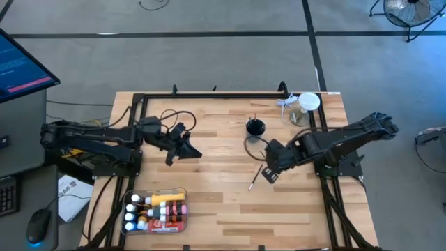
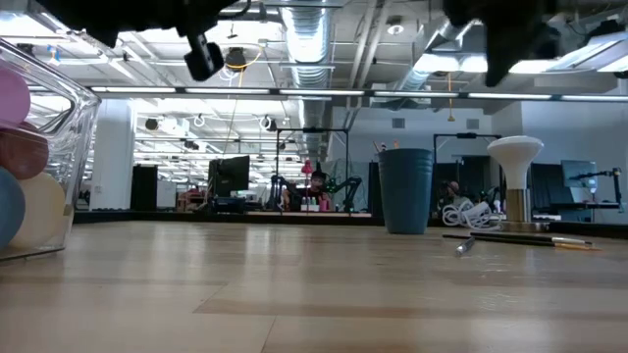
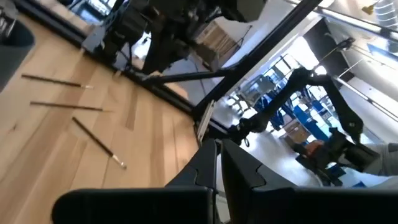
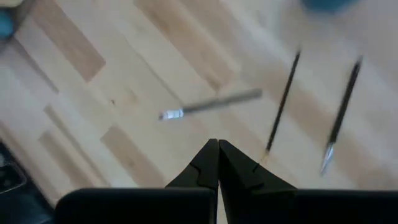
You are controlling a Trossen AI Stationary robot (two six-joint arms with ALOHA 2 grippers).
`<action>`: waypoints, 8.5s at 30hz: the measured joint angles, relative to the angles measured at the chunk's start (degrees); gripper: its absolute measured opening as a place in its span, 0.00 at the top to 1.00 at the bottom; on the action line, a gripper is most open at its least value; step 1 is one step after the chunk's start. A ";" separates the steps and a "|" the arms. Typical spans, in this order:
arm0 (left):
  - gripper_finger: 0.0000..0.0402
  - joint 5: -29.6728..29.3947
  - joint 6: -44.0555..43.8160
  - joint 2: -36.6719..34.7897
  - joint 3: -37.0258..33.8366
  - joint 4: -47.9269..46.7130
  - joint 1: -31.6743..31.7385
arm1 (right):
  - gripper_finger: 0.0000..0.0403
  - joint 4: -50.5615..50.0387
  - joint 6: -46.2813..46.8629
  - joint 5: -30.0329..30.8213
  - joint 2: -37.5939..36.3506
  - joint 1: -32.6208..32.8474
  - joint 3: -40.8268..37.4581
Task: Pick & Place Paint Supplies
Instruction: Put the right paint brush into the blue cup, then put the left paint brush into the blue cup
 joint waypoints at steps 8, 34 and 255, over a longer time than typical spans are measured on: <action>1.00 -1.47 0.19 0.00 -0.65 0.40 -0.04 | 1.00 0.84 18.49 -7.76 -10.13 4.64 -16.57; 1.00 -2.25 0.16 -0.02 -0.72 2.07 -0.22 | 0.42 7.02 1.30 -17.98 -3.69 -18.09 -28.52; 1.00 -3.28 4.76 -0.04 -0.72 4.66 -4.92 | 0.79 -14.38 -11.68 -54.91 11.11 -55.65 9.28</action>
